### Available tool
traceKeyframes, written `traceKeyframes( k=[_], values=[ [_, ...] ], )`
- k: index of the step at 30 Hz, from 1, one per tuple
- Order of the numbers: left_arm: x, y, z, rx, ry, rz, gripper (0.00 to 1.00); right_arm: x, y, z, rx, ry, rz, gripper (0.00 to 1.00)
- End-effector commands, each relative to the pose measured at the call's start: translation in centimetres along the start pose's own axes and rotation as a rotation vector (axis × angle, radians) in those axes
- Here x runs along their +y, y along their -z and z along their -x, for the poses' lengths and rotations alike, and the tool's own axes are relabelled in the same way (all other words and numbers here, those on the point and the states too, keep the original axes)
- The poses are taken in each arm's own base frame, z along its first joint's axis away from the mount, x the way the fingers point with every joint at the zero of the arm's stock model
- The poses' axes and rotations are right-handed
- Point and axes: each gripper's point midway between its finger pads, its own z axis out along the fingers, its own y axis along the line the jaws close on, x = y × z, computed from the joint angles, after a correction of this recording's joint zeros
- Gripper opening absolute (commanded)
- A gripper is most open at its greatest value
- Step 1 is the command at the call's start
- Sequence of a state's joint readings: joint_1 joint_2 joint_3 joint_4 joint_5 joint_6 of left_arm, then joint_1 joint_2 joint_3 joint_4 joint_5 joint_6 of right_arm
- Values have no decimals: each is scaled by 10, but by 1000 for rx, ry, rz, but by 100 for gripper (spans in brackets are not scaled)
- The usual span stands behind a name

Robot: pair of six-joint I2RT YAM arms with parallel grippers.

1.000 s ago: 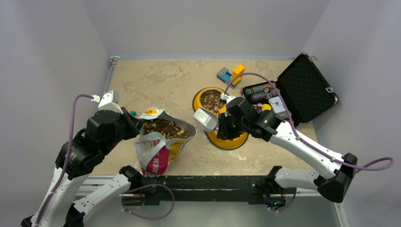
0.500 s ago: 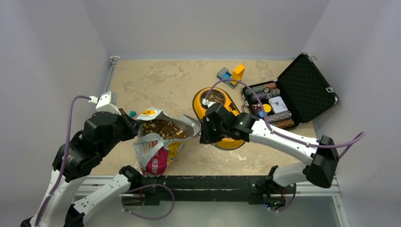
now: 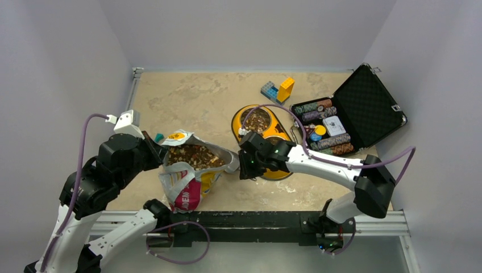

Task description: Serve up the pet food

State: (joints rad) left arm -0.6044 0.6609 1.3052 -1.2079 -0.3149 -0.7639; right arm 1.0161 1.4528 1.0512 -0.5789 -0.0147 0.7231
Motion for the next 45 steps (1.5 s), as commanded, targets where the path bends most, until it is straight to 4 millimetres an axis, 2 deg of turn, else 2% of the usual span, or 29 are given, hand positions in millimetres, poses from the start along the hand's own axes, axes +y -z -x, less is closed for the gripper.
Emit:
traceKeyframes(
  k=[1,5,9,12,17,20,24,27,32,36,38,41,45],
  values=[
    [-20,28,31,-108,43,-124,0,-3,-4,3,-23,-27,-30,0],
    [-24,27,33,-112,49,-136,0,-11,-14,-11,-4,-66,-35,0],
    [-26,27,36,-116,54,-134,0,-17,-15,-17,9,-65,-54,0],
    [-29,24,35,-116,74,-145,0,-18,-12,-22,12,-49,-38,8],
    [-32,22,32,-101,87,-160,0,-21,2,-21,-22,-19,-33,27],
    [-35,21,32,-94,89,-166,0,-17,19,-14,-38,13,-36,42],
    [-38,19,29,-86,104,-185,0,1,56,-3,-102,41,5,49],
    [-38,19,27,-82,107,-186,0,17,88,6,-151,17,60,49],
    [-44,23,31,-74,84,-207,0,61,154,25,-276,-97,279,49],
    [-45,25,28,-63,74,-218,0,77,192,38,-351,-233,425,51],
    [-44,26,29,-67,63,-218,0,85,203,46,-386,-252,477,53],
    [-43,30,33,-73,43,-209,0,101,206,57,-372,-212,474,54],
    [-43,33,36,-82,34,-211,0,110,192,68,-305,-186,355,54]
  ],
)
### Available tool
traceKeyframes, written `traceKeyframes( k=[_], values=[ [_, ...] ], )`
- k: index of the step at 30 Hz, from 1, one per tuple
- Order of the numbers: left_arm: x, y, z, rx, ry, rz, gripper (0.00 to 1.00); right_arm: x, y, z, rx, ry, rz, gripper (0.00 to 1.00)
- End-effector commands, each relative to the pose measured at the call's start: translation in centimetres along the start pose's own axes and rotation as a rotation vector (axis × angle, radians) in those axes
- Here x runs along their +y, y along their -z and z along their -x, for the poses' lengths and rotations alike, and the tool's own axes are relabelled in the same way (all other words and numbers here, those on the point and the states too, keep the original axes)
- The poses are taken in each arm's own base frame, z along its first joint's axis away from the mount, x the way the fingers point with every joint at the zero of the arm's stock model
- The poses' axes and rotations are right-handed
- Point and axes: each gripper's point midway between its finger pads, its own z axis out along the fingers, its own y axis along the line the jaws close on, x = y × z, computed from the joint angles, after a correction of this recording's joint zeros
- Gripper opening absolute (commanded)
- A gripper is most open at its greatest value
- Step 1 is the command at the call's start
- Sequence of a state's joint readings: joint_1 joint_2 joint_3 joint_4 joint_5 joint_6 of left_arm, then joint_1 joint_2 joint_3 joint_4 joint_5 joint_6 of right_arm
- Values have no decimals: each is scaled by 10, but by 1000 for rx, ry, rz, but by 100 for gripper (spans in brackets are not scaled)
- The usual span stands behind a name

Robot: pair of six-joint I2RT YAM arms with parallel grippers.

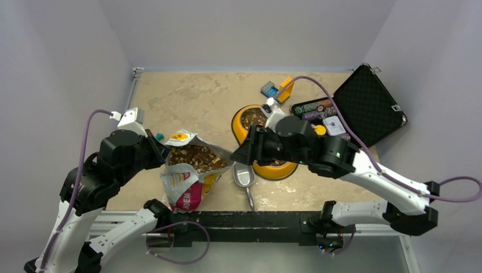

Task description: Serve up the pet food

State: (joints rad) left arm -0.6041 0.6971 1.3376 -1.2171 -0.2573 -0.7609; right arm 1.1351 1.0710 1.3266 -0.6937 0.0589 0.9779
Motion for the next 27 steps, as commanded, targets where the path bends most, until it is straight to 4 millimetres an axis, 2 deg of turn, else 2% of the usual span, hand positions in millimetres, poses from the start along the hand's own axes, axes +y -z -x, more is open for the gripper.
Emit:
traceKeyframes(
  k=[1,3,6,11,14,16,19,25,27],
  values=[
    [-33,34,37,-125,32,-180,0,10,-25,9,47,1,-106,54],
    [-35,32,34,-109,32,-187,0,16,-34,14,54,22,-127,53],
    [-38,30,32,-99,41,-196,0,4,-43,9,92,51,-216,49],
    [-40,33,38,-112,33,-198,0,-8,-37,8,90,182,-256,51],
    [-38,34,39,-116,28,-190,0,-30,-27,6,112,240,-353,54],
    [-38,34,39,-117,26,-188,0,-40,-18,4,105,233,-386,57],
    [-37,35,40,-124,29,-185,0,-46,-22,-7,118,207,-349,60],
    [-40,34,42,-124,35,-195,0,-39,-37,-5,122,215,-344,59],
    [-42,33,41,-119,39,-202,0,-28,-49,-6,136,227,-302,58]
  ],
)
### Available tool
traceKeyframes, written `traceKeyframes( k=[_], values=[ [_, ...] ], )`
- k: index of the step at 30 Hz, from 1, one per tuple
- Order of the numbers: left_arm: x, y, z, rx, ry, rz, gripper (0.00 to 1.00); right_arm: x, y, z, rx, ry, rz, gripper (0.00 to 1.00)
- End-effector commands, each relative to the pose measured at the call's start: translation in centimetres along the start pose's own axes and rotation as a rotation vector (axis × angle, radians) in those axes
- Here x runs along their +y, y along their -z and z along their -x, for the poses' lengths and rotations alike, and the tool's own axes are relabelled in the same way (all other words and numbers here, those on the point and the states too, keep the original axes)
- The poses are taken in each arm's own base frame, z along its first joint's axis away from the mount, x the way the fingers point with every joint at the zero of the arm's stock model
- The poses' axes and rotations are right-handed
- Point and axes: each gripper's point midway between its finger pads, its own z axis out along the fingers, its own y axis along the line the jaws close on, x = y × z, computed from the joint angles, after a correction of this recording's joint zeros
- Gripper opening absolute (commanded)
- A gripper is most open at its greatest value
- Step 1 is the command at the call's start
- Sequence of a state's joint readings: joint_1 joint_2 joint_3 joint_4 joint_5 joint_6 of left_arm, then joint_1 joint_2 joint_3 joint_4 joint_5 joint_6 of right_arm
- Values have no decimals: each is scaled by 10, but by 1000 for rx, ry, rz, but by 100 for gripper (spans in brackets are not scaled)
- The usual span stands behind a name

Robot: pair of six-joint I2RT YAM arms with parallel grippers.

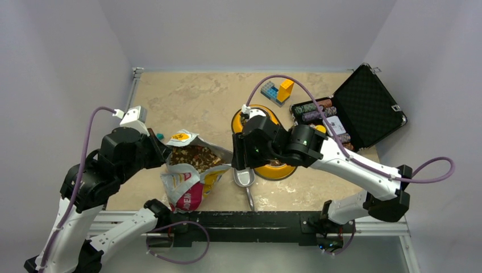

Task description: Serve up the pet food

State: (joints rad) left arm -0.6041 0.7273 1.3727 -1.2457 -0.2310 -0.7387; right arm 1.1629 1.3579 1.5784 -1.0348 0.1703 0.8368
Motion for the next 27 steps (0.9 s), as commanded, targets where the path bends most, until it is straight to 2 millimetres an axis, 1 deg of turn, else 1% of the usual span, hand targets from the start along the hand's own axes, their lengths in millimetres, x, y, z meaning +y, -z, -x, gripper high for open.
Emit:
traceKeyframes(
  k=[1,4,7,8,11,14,16,18,20,23,25,27],
  values=[
    [-39,32,43,-154,65,-199,0,23,-11,16,-25,30,55,57],
    [-43,32,44,-153,67,-211,0,37,-18,27,-41,13,77,49],
    [-46,32,45,-149,69,-225,0,43,-26,36,-36,3,81,46],
    [-47,32,45,-148,69,-227,0,46,-26,38,-32,5,81,46],
    [-49,34,47,-150,69,-236,0,47,-31,36,-12,18,77,50],
    [-49,34,47,-150,60,-237,0,38,-34,35,-6,53,42,56],
    [-49,35,45,-143,49,-239,0,33,-30,37,-14,109,41,59],
    [-48,35,43,-136,38,-240,0,32,-25,41,-20,197,74,60],
    [-47,36,41,-131,28,-242,0,26,-18,50,-47,309,66,60],
    [-49,37,40,-124,13,-252,0,15,-7,70,-111,450,9,61],
    [-51,38,40,-117,4,-259,0,17,3,83,-150,527,15,61],
    [-53,40,40,-111,-2,-268,0,25,14,93,-187,571,50,62]
  ],
)
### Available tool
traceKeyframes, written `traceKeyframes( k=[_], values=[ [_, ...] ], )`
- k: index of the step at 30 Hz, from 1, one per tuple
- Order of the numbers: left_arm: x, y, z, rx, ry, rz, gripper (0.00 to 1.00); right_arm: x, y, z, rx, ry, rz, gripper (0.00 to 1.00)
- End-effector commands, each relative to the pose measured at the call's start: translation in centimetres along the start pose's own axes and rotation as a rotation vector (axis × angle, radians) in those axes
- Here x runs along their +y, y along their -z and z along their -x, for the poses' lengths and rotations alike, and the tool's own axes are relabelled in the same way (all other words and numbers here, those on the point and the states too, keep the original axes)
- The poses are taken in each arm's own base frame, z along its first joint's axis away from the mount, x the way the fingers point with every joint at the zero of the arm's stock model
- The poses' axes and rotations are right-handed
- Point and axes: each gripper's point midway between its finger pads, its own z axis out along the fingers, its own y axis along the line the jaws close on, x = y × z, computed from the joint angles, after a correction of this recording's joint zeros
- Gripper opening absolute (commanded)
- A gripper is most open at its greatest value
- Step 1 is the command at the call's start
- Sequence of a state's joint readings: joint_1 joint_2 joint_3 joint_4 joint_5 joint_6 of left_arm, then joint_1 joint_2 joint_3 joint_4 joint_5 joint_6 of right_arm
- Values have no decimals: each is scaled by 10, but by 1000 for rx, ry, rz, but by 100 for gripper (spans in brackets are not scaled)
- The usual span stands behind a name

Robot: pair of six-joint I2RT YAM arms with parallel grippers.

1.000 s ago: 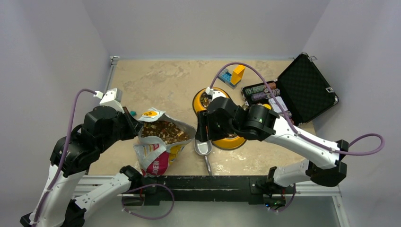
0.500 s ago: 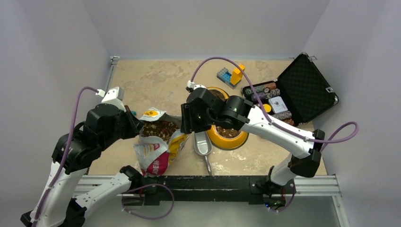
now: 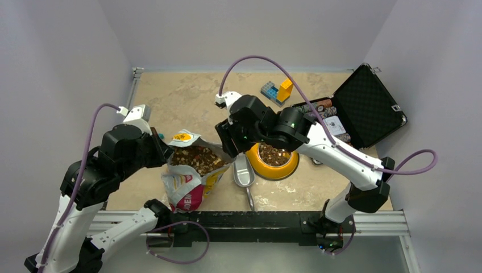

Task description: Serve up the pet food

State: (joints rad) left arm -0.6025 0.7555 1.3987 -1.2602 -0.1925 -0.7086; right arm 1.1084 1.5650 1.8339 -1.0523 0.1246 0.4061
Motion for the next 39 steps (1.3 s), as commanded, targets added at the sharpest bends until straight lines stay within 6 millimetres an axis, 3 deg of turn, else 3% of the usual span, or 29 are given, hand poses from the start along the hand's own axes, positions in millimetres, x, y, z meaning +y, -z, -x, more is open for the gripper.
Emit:
traceKeyframes(
  k=[1,4,10,15,19,24,26,30,33,36,39],
  values=[
    [-47,41,43,-151,22,-251,0,-2,41,52,-188,207,29,62],
    [-50,41,43,-147,21,-261,0,19,41,65,-206,249,127,62],
    [-53,39,40,-132,21,-274,0,40,12,83,-224,221,178,59],
    [-55,37,38,-116,16,-281,0,60,-8,73,-173,211,254,57],
    [-58,36,38,-106,6,-285,0,58,-29,62,-129,197,220,52],
    [-62,36,38,-93,-5,-298,0,50,-48,49,-84,158,163,39],
    [-62,36,39,-90,-11,-297,0,46,-50,49,-88,122,128,28],
    [-63,37,39,-85,-19,-300,0,49,-42,58,-102,16,115,0],
    [-64,36,40,-87,-33,-299,0,47,-30,71,-128,-96,81,0],
    [-63,35,41,-84,-64,-294,0,40,-4,95,-200,-266,51,0],
    [-65,35,36,-39,-98,-296,9,35,24,115,-240,-448,100,0]
  ],
)
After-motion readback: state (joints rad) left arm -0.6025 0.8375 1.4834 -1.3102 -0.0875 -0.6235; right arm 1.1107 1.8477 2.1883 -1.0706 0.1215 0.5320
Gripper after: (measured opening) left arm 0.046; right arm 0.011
